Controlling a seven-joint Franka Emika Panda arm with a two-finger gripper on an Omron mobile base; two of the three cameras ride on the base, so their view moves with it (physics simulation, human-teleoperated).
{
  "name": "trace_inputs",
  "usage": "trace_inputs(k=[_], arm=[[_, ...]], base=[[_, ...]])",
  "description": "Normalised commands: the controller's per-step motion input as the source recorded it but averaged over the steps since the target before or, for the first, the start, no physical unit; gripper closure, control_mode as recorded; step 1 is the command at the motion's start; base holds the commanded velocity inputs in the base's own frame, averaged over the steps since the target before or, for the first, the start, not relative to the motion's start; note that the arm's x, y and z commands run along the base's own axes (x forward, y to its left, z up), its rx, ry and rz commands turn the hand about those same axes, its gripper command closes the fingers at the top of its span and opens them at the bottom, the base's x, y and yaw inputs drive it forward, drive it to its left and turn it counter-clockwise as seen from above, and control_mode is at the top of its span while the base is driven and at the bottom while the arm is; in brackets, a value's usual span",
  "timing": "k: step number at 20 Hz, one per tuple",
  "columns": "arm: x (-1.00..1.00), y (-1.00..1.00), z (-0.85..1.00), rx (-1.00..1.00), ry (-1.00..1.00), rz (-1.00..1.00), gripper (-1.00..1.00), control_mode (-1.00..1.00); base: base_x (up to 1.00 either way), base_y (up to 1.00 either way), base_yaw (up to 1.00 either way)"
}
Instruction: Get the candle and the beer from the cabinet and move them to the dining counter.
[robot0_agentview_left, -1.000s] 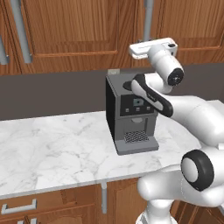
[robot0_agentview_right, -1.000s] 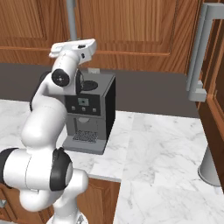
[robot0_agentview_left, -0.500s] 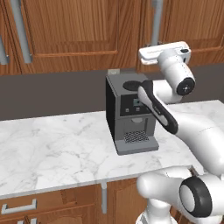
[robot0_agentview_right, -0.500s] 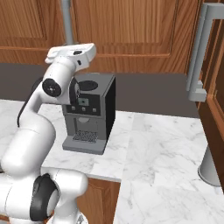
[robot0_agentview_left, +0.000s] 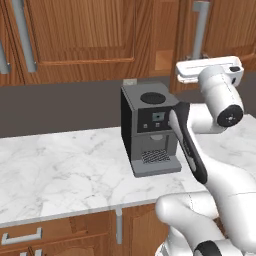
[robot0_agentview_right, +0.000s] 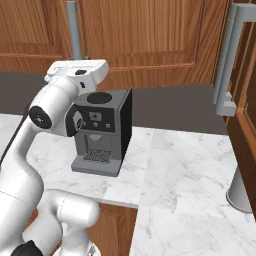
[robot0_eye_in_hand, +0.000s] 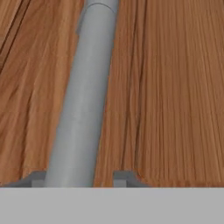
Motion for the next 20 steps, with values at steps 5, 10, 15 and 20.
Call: trace_inputs(k=[5,10,15,20], arm=[[-0.79,-0.82,0.00,0.00,0.00,-0.09,1.00,-1.00],[-0.47,-0.37,-0.10,0.01,0.07,-0.15,1.00,-1.00],[-0.08,-0.34,-0.12,0.00,0.12,-0.09,1.00,-1.00],[-0.44,-0.84,-0.06,0.02,0.00,-0.04,1.00,-1.00]], base=[[0.00,0.00,0.00],[0.00,0.00,0.00],[0.00,0.00,0.00],[0.00,0.00,0.00]])
